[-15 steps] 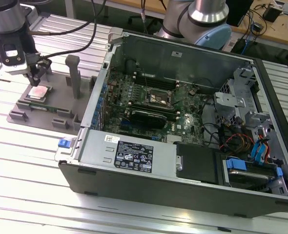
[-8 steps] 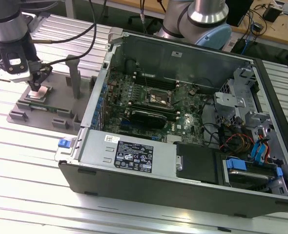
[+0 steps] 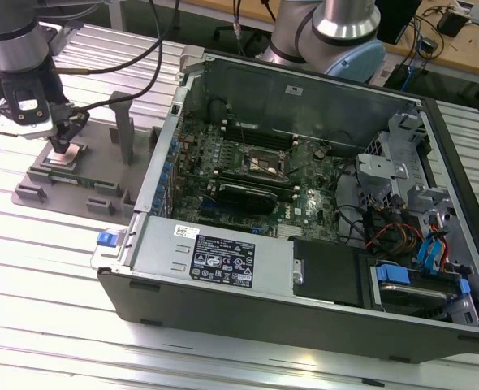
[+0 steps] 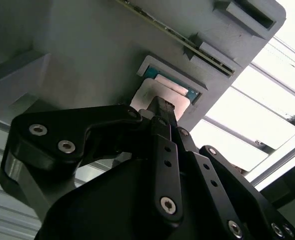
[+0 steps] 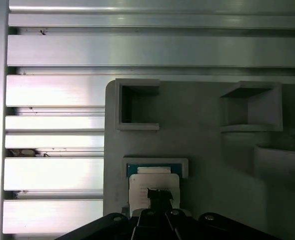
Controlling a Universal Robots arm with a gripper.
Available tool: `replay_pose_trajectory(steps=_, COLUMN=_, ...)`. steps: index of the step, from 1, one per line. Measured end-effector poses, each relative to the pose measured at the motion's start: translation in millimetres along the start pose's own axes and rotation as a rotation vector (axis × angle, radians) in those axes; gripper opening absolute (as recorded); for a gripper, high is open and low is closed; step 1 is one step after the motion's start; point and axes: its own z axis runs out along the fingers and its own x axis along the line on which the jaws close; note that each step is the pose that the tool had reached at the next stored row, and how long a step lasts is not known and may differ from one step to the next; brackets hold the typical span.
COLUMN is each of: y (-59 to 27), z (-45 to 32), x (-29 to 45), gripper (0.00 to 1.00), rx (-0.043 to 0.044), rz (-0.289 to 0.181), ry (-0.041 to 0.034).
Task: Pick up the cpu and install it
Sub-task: 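Pick up the cpu and move it towards the insertion slot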
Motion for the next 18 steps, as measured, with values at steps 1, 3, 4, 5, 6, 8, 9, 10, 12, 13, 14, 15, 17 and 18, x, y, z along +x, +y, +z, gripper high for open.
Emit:
replay_pose_trajectory(steps=1, y=0.0, z=0.0, x=-0.1, gripper=0.11, rx=0.0, rz=0.0, ry=0.0)
replay_pose_trajectory(steps=3, y=0.0, z=0.0, x=-0.3, gripper=0.23, rx=0.0, rz=0.0, ry=0.0)
replay_pose_trajectory(steps=4, y=0.0, z=0.0, x=-0.4, gripper=0.29, rx=0.0, rz=0.0, ry=-0.0001)
replay_pose_trajectory(steps=5, y=0.0, z=0.0, x=-0.5, gripper=0.36, rx=0.0, rz=0.0, ry=0.0)
replay_pose_trajectory(steps=6, y=0.0, z=0.0, x=-0.6, gripper=0.42, rx=0.0, rz=0.0, ry=0.0)
replay_pose_trajectory(steps=8, y=0.0, z=0.0, x=-0.8, gripper=0.47, rx=0.0, rz=0.0, ry=0.0)
replay_pose_trajectory(steps=9, y=0.0, z=0.0, x=-0.9, gripper=0.54, rx=0.0, rz=0.0, ry=-0.0001)
replay_pose_trajectory(steps=10, y=0.0, z=0.0, x=-1.0, gripper=0.54, rx=0.0, rz=0.0, ry=0.0)
replay_pose_trajectory(steps=12, y=0.0, z=0.1, x=-1.2, gripper=0.66, rx=0.0, rz=0.0, ry=-0.0001)
replay_pose_trajectory(steps=13, y=0.0, z=0.1, x=-1.2, gripper=0.66, rx=0.0, rz=0.0, ry=-0.0001)
replay_pose_trajectory(steps=14, y=0.0, z=0.3, x=-1.3, gripper=0.66, rx=0.0, rz=0.0, ry=0.0)
replay_pose_trajectory(steps=15, y=-0.1, z=3.0, x=-1.2, gripper=0.66, rx=-0.0027, rz=0.006, ry=-0.0003)
replay_pose_trajectory(steps=17, y=-0.2, z=5.9, x=-1.1, gripper=0.66, rx=-0.0047, rz=0.015, ry=-0.0007)
replay_pose_trajectory(steps=18, y=-0.1, z=7.1, x=-1.2, gripper=0.66, rx=-0.0053, rz=0.017, ry=-0.0009)
